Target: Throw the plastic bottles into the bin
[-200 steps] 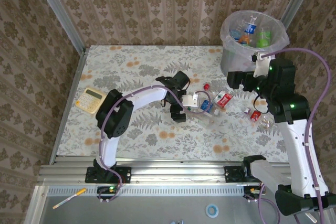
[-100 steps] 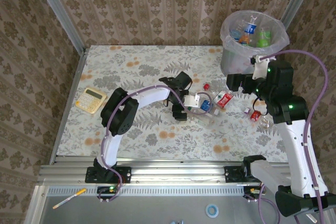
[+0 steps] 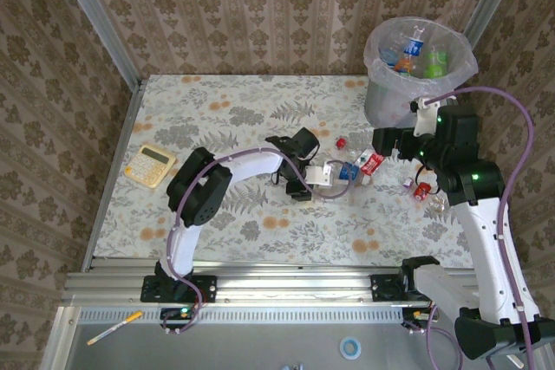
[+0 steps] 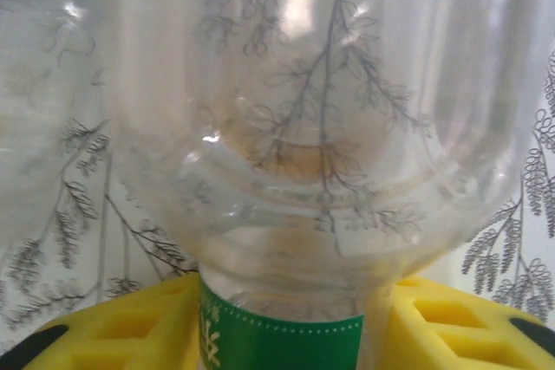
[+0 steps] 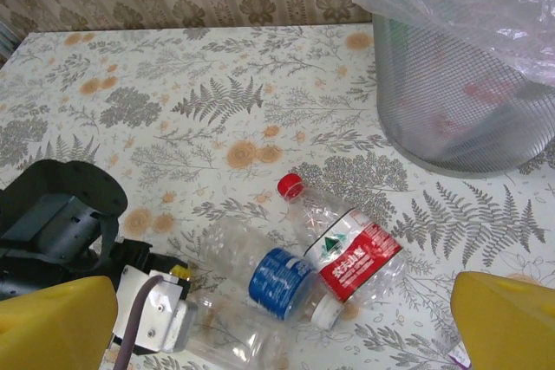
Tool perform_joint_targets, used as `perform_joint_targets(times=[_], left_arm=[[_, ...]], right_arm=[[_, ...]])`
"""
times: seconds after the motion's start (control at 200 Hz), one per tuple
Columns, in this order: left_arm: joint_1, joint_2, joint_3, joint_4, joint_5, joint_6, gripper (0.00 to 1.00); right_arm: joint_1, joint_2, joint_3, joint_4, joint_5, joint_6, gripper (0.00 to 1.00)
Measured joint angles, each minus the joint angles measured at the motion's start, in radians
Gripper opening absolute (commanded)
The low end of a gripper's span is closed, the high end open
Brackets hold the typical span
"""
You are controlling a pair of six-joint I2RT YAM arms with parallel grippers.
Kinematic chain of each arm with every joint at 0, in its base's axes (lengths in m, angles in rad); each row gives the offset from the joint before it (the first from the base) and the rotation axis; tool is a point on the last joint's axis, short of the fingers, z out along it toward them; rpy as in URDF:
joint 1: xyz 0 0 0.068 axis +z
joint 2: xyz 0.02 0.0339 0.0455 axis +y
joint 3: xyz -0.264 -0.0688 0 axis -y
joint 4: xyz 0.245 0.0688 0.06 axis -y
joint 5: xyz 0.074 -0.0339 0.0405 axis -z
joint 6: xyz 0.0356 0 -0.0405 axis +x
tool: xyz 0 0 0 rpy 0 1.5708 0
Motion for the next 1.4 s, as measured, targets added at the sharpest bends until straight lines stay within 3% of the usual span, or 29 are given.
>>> perform_joint_targets(times=[0.575, 0.97, 1.4], left_arm=[[-0.044, -0.198, -0.23, 0.141, 0.002, -0.135, 0.27], [-0.064, -0.322, -0.347, 0.248, 0.011, -0.264, 0.25], [-0.096, -0.34, -0.337, 0.332, 0.048, -0.368, 0.25]], right_arm=[[0.0, -0.042, -0.094, 0.0, -0.013, 0.09, 1.0], [0.0, -0.156, -0.414, 0.022, -0.214, 0.354, 1.0], [0.037, -0.16, -0.611, 0.286, -0.412, 0.6, 1.0]])
